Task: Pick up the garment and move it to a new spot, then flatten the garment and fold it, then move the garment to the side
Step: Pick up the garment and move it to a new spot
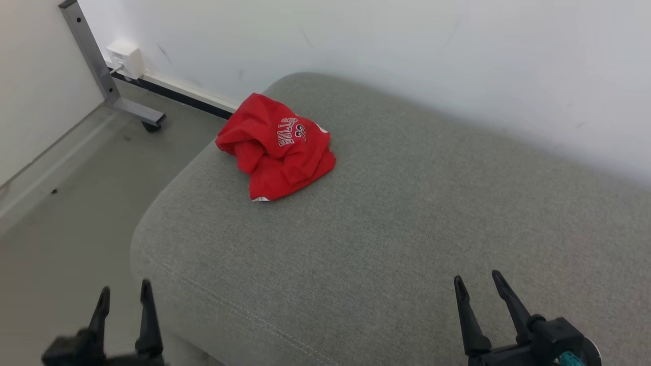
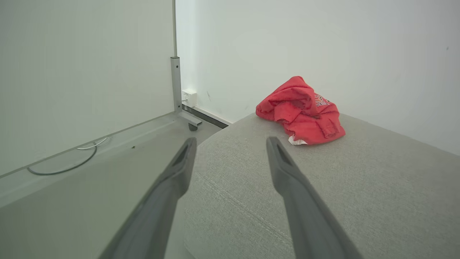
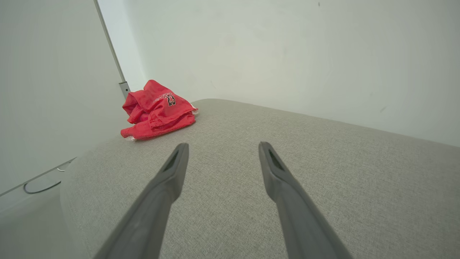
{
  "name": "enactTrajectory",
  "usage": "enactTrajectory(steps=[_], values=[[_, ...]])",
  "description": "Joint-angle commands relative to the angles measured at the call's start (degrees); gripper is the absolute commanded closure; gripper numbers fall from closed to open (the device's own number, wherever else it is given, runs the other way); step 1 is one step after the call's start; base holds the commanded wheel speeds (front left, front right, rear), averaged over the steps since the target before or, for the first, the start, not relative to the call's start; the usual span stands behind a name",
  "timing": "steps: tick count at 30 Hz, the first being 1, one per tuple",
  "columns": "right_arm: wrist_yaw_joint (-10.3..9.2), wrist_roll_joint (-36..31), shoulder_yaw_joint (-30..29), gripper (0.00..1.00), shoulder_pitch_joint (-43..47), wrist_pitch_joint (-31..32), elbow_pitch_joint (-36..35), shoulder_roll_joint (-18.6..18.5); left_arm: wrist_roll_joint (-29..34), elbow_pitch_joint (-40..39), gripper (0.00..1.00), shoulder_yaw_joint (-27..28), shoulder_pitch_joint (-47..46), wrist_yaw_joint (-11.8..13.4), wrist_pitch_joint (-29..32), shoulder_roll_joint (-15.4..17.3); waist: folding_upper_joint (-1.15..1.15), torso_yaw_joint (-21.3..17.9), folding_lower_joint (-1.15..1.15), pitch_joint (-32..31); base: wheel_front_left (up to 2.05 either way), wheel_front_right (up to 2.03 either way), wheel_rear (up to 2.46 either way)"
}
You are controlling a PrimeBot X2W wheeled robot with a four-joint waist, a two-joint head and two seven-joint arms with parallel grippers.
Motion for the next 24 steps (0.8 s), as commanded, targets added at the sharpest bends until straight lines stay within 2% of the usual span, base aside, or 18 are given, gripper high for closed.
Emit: enactTrajectory(steps=[1, 5, 8, 12, 13, 15, 19, 20, 24], values=[[-0.13, -0.75, 0.20, 0.00, -0.57, 0.59, -0.98, -0.01, -1.96, 2.81, 0.00, -0.92, -4.07, -0.14, 1.16, 0.42, -0.01, -2.36, -0.01, 3.02, 0.00, 0.00, 0.00], [-0.13, -2.38, 1.40, 0.00, -3.08, 2.89, -3.89, -0.91, -8.68, 9.11, 0.00, 0.95, -16.20, -0.35, 4.18, 1.13, -0.01, -6.36, -0.01, 8.39, 0.00, 0.00, 0.00], [-0.13, -3.28, 3.11, 0.00, -6.27, 4.80, -7.03, -2.31, -13.23, 14.49, 0.00, 3.54, -25.08, -0.32, 8.38, 2.56, -0.01, -10.97, -0.01, 13.96, 0.00, 0.00, 0.00], [-0.13, -3.46, 5.24, 0.00, -10.12, 6.99, -11.28, -4.37, -21.55, 19.90, 0.00, 9.00, -36.47, 0.74, 15.49, 4.66, -0.01, -16.85, -0.01, 21.77, 0.00, 0.00, 0.00], [-0.13, -3.38, 5.69, 0.00, -11.39, 7.57, -13.14, -5.26, -24.47, 21.95, 0.00, 10.56, -40.86, 1.46, 19.32, 5.87, -0.01, -19.22, -0.01, 25.20, 0.00, 0.00, 0.00], [-0.13, -3.38, 6.05, 0.00, -12.41, 7.88, -14.74, -5.60, -27.03, 24.17, 0.00, 11.53, -44.50, 2.02, 24.70, 7.74, -0.01, -21.54, -0.01, 28.20, 0.00, 0.00, 0.00], [-0.13, -3.37, 5.55, 0.00, -13.18, 7.38, -17.22, -5.00, -31.77, 26.29, 0.00, 14.28, -50.16, 5.25, 34.61, 10.55, -0.01, -25.06, -0.01, 32.77, 0.00, 0.00, 0.00], [-0.13, -3.37, 5.55, 0.00, -13.18, 7.38, -17.22, -5.00, -31.77, 26.29, 0.00, 14.28, -50.16, 5.25, 34.61, 10.55, -0.01, -25.06, -0.01, 32.77, 0.00, 0.00, 0.00], [-0.13, -3.38, 5.71, 0.00, -13.60, 6.41, -18.17, -4.15, -37.38, 25.52, 0.00, 18.78, -54.35, 10.32, 42.59, 13.14, -0.01, -27.96, -0.01, 36.28, 0.00, 0.00, 0.00]])
